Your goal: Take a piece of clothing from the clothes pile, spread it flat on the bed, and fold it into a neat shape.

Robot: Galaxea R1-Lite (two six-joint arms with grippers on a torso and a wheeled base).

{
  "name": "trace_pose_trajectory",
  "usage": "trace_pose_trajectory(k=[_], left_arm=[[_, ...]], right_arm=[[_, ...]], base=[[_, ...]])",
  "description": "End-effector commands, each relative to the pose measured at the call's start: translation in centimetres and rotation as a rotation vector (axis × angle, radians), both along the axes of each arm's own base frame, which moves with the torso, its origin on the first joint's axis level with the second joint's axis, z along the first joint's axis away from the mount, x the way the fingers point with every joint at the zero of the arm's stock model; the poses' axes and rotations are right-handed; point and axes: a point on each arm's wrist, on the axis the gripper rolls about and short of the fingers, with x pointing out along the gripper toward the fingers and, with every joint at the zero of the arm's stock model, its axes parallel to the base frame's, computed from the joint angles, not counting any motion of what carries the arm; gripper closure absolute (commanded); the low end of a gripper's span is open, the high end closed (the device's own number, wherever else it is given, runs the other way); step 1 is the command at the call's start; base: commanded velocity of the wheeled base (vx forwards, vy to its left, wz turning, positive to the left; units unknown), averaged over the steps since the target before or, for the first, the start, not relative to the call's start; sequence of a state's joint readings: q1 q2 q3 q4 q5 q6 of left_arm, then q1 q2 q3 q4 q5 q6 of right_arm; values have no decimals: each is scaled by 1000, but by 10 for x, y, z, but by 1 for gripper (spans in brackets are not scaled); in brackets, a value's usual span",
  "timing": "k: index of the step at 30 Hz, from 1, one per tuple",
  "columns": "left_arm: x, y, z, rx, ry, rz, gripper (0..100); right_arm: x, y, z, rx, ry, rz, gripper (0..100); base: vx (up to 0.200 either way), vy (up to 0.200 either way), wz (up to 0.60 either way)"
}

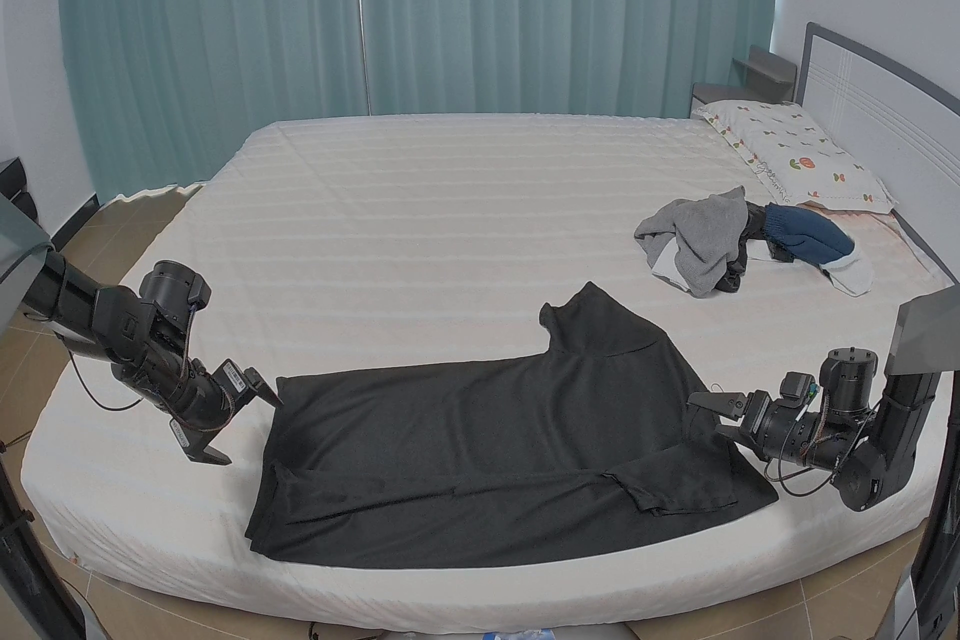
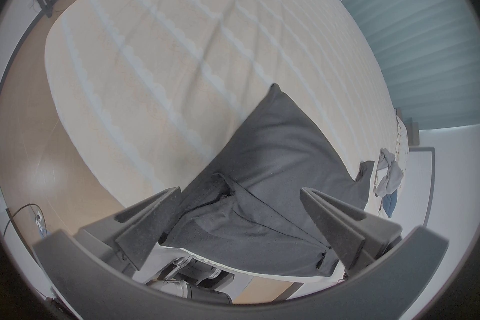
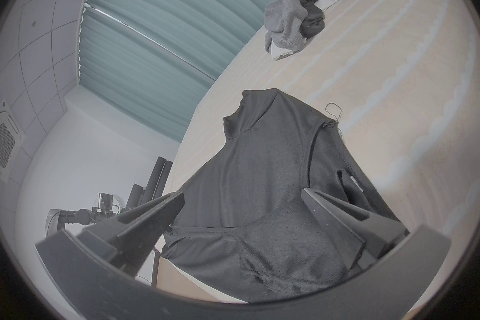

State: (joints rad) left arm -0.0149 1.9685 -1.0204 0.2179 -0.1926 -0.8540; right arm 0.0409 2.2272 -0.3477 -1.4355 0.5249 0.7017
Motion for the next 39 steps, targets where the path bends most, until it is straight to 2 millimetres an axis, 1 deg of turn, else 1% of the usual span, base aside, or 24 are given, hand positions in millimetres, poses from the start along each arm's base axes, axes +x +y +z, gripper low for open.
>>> trace_pose_trajectory(k=[1, 6, 11, 14, 15, 17, 19, 23, 25, 26, 30, 33, 36, 39], left_arm=[[3, -3, 1, 0, -7, -6, 0], [21, -3, 0, -12, -28, 30, 0], [41, -2, -9, -16, -40, 38, 0], [46, -1, -14, -18, -60, 33, 0], [64, 0, -26, -22, -141, 33, 0], [77, 3, -38, -17, -206, 28, 0], [85, 8, -47, 3, -257, -3, 0], [95, 15, -66, 18, -320, -107, 0], [101, 18, -76, 20, -361, -136, 0], [106, 20, -77, 25, -392, -134, 0], [111, 36, -80, 24, -463, -108, 0], [113, 39, -88, 33, -461, -118, 0], [112, 44, -90, 39, -459, -117, 0], [107, 44, -93, 39, -452, -119, 0]], right_arm=[[-1, 0, -1, 0, 7, 2, 0], [-1, 1, -1, 1, 7, 3, 0], [-1, 1, -1, 0, 4, 3, 0], [-1, 1, 0, 1, 1, 3, 0], [-2, 1, 0, 0, 4, 3, 0], [-4, 1, 0, -1, 12, 3, 0], [-6, 1, -1, -1, 18, 3, 0], [-5, 2, -3, -3, 22, 5, 0], [-6, 9, -4, -6, 28, 26, 0], [-7, 11, -5, -7, 32, 34, 0], [-7, 16, -6, -11, 31, 52, 0], [-4, 17, -4, -10, 8, 51, 0], [-3, 16, -3, -8, -9, 48, 0], [-3, 15, -4, -8, -8, 41, 0]], base=[[0, -200, 0], [0, 0, 0], [0, 0, 0], [0, 0, 0], [0, 0, 0], [0, 0, 0], [0, 0, 0], [0, 0, 0], [0, 0, 0], [0, 0, 0], [0, 0, 0], [0, 0, 0], [0, 0, 0], [0, 0, 0]])
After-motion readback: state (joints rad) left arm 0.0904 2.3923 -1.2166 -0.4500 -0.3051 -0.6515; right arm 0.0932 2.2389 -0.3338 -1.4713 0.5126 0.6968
